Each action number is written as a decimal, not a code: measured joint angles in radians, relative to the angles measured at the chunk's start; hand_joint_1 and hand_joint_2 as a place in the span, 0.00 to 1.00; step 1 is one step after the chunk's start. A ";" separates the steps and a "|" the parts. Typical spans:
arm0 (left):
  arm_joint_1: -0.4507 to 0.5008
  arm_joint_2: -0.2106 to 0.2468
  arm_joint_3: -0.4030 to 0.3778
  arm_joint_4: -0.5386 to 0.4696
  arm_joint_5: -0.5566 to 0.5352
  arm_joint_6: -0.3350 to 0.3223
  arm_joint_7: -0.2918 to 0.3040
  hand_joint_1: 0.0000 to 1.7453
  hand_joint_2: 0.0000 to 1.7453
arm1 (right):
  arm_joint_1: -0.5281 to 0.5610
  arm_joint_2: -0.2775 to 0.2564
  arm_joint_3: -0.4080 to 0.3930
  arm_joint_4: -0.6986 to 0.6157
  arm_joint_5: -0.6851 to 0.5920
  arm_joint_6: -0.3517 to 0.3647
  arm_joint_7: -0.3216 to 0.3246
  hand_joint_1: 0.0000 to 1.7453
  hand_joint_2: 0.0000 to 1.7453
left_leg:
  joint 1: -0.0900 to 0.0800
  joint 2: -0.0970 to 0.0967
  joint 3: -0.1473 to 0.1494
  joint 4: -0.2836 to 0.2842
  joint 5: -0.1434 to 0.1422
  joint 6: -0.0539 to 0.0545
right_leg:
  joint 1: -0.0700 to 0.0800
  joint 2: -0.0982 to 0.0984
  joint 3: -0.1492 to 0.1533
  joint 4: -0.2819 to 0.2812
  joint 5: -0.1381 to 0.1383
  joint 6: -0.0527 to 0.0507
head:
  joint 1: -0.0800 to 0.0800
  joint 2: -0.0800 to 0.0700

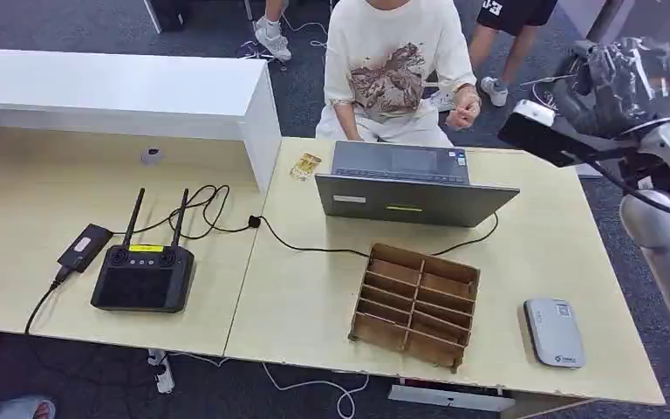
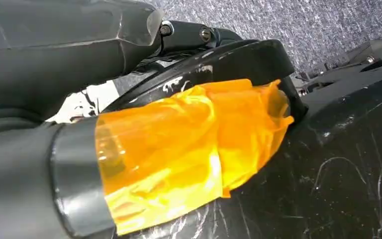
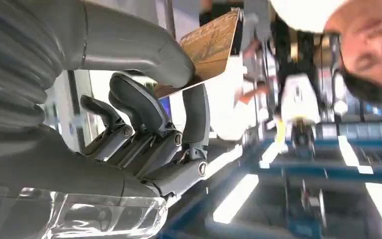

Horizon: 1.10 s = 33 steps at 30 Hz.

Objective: Pass the card to the sensor for recognition and then transmit it.

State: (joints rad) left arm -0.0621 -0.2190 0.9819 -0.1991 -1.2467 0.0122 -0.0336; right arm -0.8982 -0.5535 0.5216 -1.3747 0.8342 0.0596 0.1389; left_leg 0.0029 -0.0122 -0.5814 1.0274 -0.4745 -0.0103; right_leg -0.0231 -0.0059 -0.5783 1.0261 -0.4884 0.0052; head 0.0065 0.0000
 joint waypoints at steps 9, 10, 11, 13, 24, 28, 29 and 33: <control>0.000 0.000 -0.010 0.000 -0.007 0.006 -0.002 0.00 0.00 | -0.158 0.092 0.099 0.308 -0.142 0.083 0.025 1.00 1.00 | 0.000 -0.001 0.000 0.000 0.000 0.000 | 0.000 -0.001 0.000 0.000 0.000 0.000 | 0.000 0.000; 0.000 0.000 -0.010 0.000 -0.008 0.006 -0.001 0.00 0.00 | -0.163 0.101 0.106 0.336 -0.143 0.087 0.026 1.00 1.00 | 0.000 -0.001 0.000 0.000 0.000 0.000 | 0.000 -0.001 0.000 0.000 0.000 0.000 | 0.000 0.000; 0.000 0.000 -0.010 0.000 -0.009 0.006 -0.001 0.00 0.00 | -0.167 0.107 0.111 0.356 -0.143 0.087 0.027 1.00 1.00 | 0.000 -0.001 -0.001 0.000 0.000 0.000 | 0.000 -0.001 0.000 0.000 0.000 0.000 | 0.000 0.000; 0.000 0.000 -0.010 0.000 -0.010 0.006 0.000 0.00 0.00 | -0.177 0.121 0.123 0.395 -0.145 0.087 0.028 1.00 1.00 | 0.000 -0.001 0.000 0.000 0.000 0.000 | 0.000 -0.001 0.000 0.000 0.000 0.000 | 0.000 0.000; -0.006 0.000 -0.027 0.000 -0.063 0.008 0.022 0.00 0.00 | -0.240 0.153 0.172 0.553 -0.204 0.139 0.039 1.00 1.00 | 0.000 -0.002 0.000 0.000 0.000 0.000 | 0.000 -0.001 0.000 0.000 0.000 0.000 | 0.000 0.000; -0.004 0.000 -0.046 0.000 -0.073 0.007 0.000 0.00 0.00 | -0.248 0.160 0.185 0.605 -0.215 0.115 0.035 0.92 1.00 | 0.000 -0.002 0.000 0.000 0.000 0.000 | 0.000 -0.001 0.000 0.000 0.000 0.000 | 0.000 0.000; -0.004 0.000 -0.052 0.000 -0.078 0.008 0.000 0.00 0.00 | -0.248 0.162 0.188 0.615 -0.215 0.108 0.035 0.81 1.00 | 0.000 -0.002 0.000 0.000 0.000 0.000 | 0.000 -0.002 0.000 0.000 0.000 0.000 | 0.000 0.000; -0.007 0.000 -0.082 0.000 -0.112 0.020 0.024 0.00 0.00 | -0.249 0.182 0.196 0.650 -0.215 0.086 0.034 0.00 1.00 | 0.000 -0.002 0.000 0.000 0.000 -0.001 | 0.000 -0.001 0.000 0.000 0.000 0.000 | 0.000 0.000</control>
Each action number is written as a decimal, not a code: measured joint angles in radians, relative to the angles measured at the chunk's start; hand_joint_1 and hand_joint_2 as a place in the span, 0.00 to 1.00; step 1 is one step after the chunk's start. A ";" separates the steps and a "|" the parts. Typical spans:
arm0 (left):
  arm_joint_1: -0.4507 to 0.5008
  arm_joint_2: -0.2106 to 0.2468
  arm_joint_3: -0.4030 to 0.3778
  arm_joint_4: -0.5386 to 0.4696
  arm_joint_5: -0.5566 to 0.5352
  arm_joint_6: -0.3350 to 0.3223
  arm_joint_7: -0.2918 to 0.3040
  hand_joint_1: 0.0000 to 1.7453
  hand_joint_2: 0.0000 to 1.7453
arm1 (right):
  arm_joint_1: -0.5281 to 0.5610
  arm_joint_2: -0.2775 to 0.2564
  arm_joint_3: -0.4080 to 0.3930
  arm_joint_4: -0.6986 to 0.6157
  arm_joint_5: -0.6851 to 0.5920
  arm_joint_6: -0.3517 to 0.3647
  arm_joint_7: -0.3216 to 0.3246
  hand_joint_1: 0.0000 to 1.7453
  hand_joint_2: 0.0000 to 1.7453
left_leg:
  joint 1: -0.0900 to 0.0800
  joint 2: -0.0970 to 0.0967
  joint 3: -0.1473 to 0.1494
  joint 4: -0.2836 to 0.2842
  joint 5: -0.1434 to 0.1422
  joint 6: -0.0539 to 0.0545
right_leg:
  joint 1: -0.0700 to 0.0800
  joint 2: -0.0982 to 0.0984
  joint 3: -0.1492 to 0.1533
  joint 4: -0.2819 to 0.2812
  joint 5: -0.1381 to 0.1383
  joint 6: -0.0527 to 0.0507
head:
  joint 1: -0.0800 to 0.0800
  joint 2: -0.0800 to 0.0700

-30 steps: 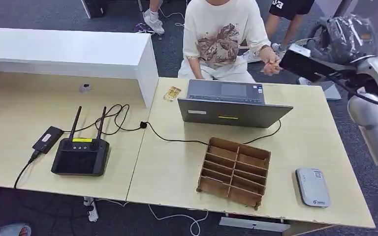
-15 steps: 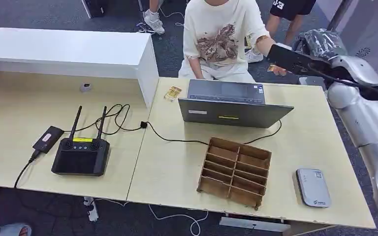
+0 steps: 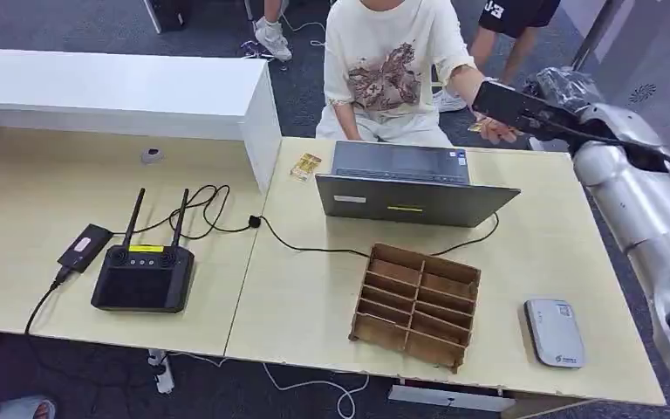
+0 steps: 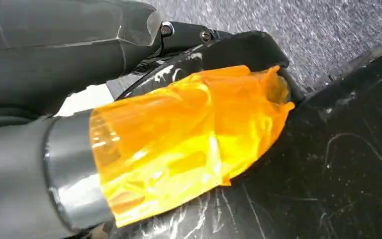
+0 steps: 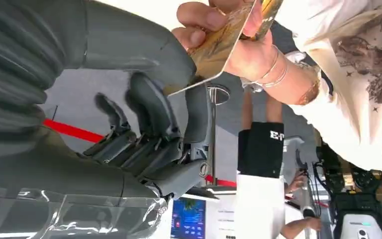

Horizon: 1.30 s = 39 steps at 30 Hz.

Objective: Pass the card to the sensor for recognition and then transmit it.

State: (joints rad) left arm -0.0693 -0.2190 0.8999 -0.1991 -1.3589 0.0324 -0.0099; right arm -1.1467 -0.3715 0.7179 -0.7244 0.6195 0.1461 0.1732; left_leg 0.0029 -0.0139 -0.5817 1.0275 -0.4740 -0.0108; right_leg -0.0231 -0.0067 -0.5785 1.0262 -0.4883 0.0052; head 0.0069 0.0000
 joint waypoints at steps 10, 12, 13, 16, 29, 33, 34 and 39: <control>-0.003 0.000 -0.073 0.000 -0.064 0.029 0.008 0.00 0.00 | -0.003 0.046 0.006 0.050 -0.014 -0.099 -0.031 0.00 1.00 | 0.000 0.000 0.001 0.000 0.000 0.000 | 0.000 0.001 0.000 0.000 0.000 0.000 | 0.000 0.000; 0.000 -0.002 -0.077 0.000 -0.025 0.032 -0.023 0.00 0.00 | -0.003 0.049 0.005 0.057 -0.014 -0.111 -0.038 0.00 1.00 | 0.000 -0.001 0.001 0.000 0.000 0.000 | 0.000 -0.001 0.000 0.000 0.000 0.000 | 0.000 0.000; 0.004 -0.002 -0.076 0.000 0.007 0.029 -0.058 0.00 0.00 | -0.003 0.048 0.003 0.060 -0.015 -0.116 -0.041 0.00 1.00 | 0.000 -0.001 0.000 0.000 0.000 0.000 | 0.000 -0.001 -0.001 0.000 0.000 0.000 | 0.000 0.000; 0.018 0.002 -0.073 0.000 0.024 0.031 -0.111 0.00 0.00 | 0.000 0.040 -0.005 0.063 -0.022 -0.125 -0.056 0.00 1.00 | 0.000 0.000 0.000 0.000 0.000 0.000 | 0.000 0.000 -0.001 0.000 0.000 0.000 | 0.000 0.000; 0.011 0.000 -0.009 0.000 0.121 0.011 0.011 0.00 0.00 | 0.028 -0.037 -0.022 -0.069 0.027 -0.145 -0.086 0.00 1.00 | 0.000 0.000 0.000 0.000 0.000 0.000 | 0.000 0.000 -0.001 0.000 0.000 0.000 | 0.000 0.000; -0.002 -0.009 0.024 0.000 0.144 0.020 0.091 0.00 0.00 | 0.087 -0.122 -0.055 -0.235 0.015 -0.191 -0.099 0.00 1.00 | 0.000 0.000 0.000 0.001 0.000 0.000 | 0.000 -0.001 -0.001 -0.001 0.000 0.000 | 0.000 0.000; -0.001 -0.010 0.030 0.000 0.147 0.020 0.080 0.00 0.00 | 0.115 -0.148 -0.072 -0.280 -0.005 -0.211 -0.104 0.00 1.00 | 0.000 -0.001 0.000 0.001 0.000 0.000 | 0.000 -0.001 0.000 -0.001 0.000 0.000 | 0.000 0.000; 0.014 -0.010 0.052 0.000 0.155 0.020 0.014 0.00 0.00 | 0.303 -0.244 -0.214 -0.471 -0.105 -0.345 -0.150 0.00 1.00 | 0.000 -0.001 0.000 0.001 -0.002 0.001 | 0.000 -0.002 -0.001 -0.002 0.000 0.000 | 0.000 0.000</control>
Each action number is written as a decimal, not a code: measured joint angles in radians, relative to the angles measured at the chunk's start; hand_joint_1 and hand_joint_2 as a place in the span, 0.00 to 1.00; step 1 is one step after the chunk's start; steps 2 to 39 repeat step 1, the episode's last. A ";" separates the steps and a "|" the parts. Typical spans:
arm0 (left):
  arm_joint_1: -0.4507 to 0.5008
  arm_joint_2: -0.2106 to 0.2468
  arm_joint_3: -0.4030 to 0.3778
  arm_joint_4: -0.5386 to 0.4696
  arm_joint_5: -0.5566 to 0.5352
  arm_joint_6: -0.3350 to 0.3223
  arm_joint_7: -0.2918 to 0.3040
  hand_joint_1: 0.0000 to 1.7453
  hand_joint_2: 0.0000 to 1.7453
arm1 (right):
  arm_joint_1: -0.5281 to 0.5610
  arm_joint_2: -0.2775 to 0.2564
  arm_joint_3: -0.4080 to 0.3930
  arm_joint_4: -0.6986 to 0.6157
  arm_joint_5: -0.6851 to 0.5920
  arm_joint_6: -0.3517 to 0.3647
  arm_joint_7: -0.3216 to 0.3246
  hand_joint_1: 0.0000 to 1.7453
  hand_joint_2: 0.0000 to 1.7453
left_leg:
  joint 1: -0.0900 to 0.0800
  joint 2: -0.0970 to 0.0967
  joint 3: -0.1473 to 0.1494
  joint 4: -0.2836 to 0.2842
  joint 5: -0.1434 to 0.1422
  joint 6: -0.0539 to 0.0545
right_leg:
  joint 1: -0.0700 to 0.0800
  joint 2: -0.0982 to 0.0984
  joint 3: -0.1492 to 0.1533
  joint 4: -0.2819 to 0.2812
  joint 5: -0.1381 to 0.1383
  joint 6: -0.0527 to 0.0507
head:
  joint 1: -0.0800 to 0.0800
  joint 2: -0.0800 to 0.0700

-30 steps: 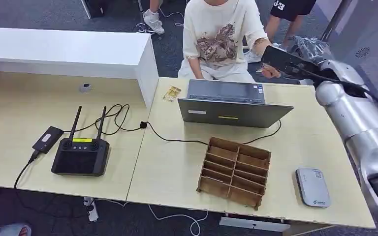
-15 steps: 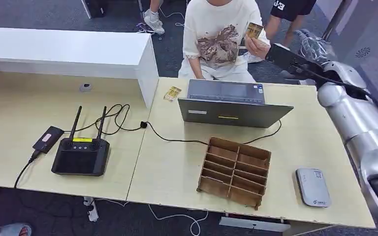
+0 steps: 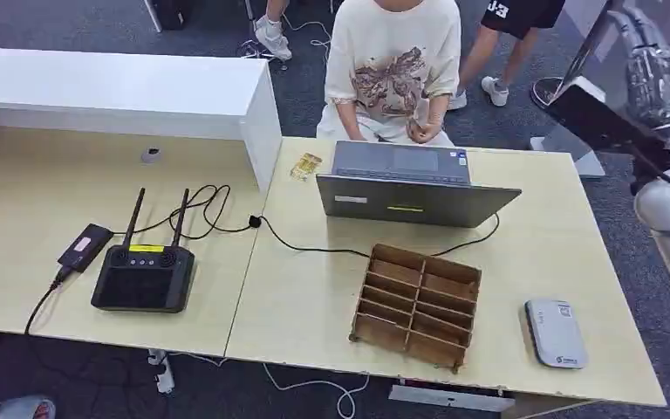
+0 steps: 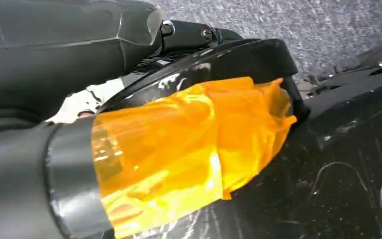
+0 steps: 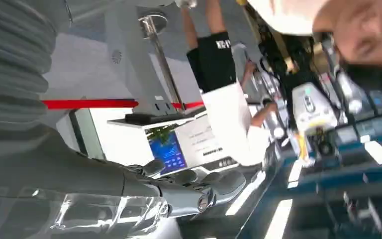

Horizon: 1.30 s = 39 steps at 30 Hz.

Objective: Pass the card to the sensor for recognition and then transmit it.

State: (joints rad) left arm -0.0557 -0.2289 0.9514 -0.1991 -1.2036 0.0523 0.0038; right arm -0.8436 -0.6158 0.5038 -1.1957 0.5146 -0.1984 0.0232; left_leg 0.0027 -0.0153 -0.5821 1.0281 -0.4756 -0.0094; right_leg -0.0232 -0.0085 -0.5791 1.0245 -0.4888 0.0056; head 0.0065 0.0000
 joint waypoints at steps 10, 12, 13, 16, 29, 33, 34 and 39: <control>0.002 0.000 0.004 0.000 0.000 0.001 -0.014 0.00 0.00 | 0.041 -0.014 -0.031 -0.031 -0.018 -0.015 -0.010 0.00 1.00 | 0.000 0.000 0.000 0.000 0.000 0.000 | 0.000 0.000 0.000 0.000 0.000 0.000 | 0.000 0.000; 0.002 0.000 0.004 0.000 0.000 0.001 -0.014 0.00 0.00 | 0.041 -0.014 -0.031 -0.031 -0.018 -0.015 -0.010 0.00 1.00 | 0.000 0.000 0.000 0.000 0.000 0.000 | 0.000 0.000 0.000 0.000 0.000 0.000 | 0.000 0.000; 0.002 0.000 0.004 0.000 0.000 0.001 -0.014 0.00 0.00 | 0.041 -0.014 -0.031 -0.031 -0.018 -0.015 -0.010 0.00 1.00 | 0.000 0.000 0.000 0.000 0.000 0.000 | 0.000 0.000 0.000 0.000 0.000 0.000 | 0.000 0.000; 0.002 0.000 0.004 0.000 0.000 0.001 -0.014 0.00 0.00 | 0.041 -0.014 -0.031 -0.031 -0.018 -0.015 -0.010 0.00 1.00 | 0.000 0.000 0.000 0.000 0.000 0.000 | 0.000 0.000 0.000 0.000 0.000 0.000 | 0.000 0.000; 0.002 0.000 0.004 0.000 0.000 0.001 -0.014 0.00 0.00 | 0.041 -0.014 -0.031 -0.031 -0.018 -0.015 -0.010 0.00 1.00 | 0.000 0.000 0.000 0.000 0.000 0.000 | 0.000 0.000 0.000 0.000 0.000 0.000 | 0.000 0.000; 0.002 0.000 0.004 0.000 0.000 0.001 -0.014 0.00 0.00 | 0.041 -0.014 -0.031 -0.031 -0.018 -0.015 -0.010 0.00 1.00 | 0.000 0.000 0.000 0.000 0.000 0.000 | 0.000 0.000 0.000 0.000 0.000 0.000 | 0.000 0.000; 0.002 0.000 0.004 0.000 0.000 0.001 -0.014 0.00 0.00 | 0.041 -0.014 -0.031 -0.031 -0.018 -0.015 -0.010 0.00 1.00 | 0.000 0.000 0.000 0.000 0.000 0.000 | 0.000 0.000 0.000 0.000 0.000 0.000 | 0.000 0.000; 0.002 0.000 0.004 0.000 0.000 0.001 -0.014 0.00 0.00 | 0.041 -0.014 -0.031 -0.031 -0.018 -0.015 -0.010 0.00 1.00 | 0.000 0.000 0.000 0.000 0.000 0.000 | 0.000 0.000 0.000 0.000 0.000 0.000 | 0.000 0.000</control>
